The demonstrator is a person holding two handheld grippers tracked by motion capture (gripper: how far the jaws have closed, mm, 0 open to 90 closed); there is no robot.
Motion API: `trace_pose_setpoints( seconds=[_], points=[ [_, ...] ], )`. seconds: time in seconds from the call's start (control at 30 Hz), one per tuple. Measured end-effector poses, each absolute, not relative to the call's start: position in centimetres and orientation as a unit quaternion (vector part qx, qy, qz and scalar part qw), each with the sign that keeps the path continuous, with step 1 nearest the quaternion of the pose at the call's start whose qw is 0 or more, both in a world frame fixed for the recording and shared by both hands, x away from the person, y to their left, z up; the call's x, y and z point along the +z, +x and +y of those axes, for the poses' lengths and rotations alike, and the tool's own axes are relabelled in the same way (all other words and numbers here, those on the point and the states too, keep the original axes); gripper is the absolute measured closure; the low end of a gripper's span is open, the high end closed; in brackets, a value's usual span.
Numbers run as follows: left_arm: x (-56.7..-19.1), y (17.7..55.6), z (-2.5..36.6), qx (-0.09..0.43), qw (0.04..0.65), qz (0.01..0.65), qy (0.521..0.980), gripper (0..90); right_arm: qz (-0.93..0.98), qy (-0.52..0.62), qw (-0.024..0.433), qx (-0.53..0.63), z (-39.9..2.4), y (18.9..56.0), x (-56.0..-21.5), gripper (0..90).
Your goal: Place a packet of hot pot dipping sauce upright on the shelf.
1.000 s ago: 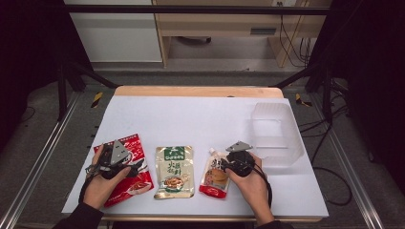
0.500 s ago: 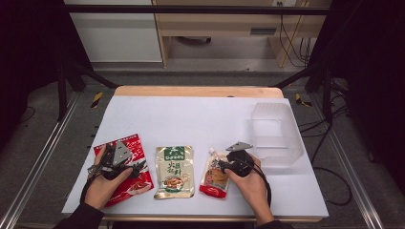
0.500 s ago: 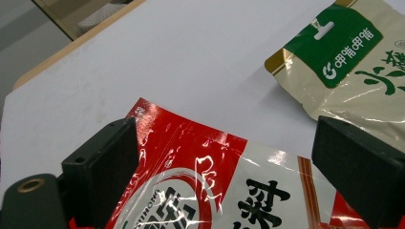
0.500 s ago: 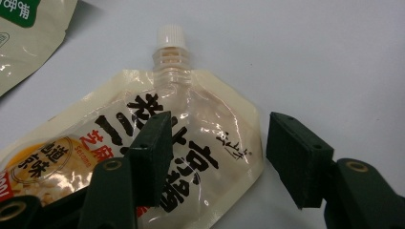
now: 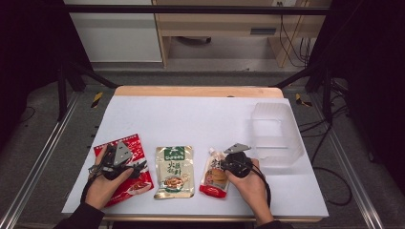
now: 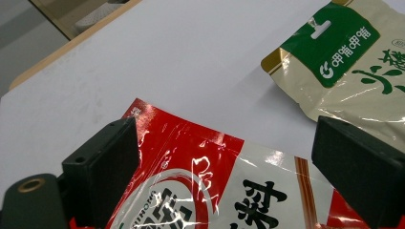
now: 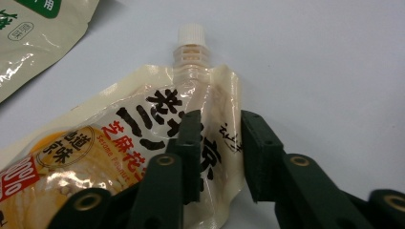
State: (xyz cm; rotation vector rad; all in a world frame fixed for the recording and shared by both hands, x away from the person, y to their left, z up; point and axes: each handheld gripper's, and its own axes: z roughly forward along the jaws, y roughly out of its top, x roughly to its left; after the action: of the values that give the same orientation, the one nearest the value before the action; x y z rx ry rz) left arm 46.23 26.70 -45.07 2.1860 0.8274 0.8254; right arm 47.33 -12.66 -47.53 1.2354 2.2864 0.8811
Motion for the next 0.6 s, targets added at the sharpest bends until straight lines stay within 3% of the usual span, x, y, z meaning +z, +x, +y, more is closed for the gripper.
trace_pose_setpoints(
  seconds=[0.1, 0.17, 0.6],
  points=[
    [-45.1, 46.2, 26.7, 0.314, 0.326, 0.315, 0.834, 8.6, 0.818, 0.437, 0.197, 0.318, -12.8, 47.2, -47.4, 83.0],
    [-45.1, 46.2, 26.6, 0.315, 0.325, 0.314, 0.835, 8.6, 0.818, 0.433, 0.198, 0.322, -12.8, 47.1, -47.2, 85.2],
    [-45.1, 46.0, 26.4, 0.301, 0.319, 0.309, 0.844, 8.6, 0.819, 0.395, 0.224, 0.351, -12.3, 46.3, -45.4, 88.1]
  ],
)
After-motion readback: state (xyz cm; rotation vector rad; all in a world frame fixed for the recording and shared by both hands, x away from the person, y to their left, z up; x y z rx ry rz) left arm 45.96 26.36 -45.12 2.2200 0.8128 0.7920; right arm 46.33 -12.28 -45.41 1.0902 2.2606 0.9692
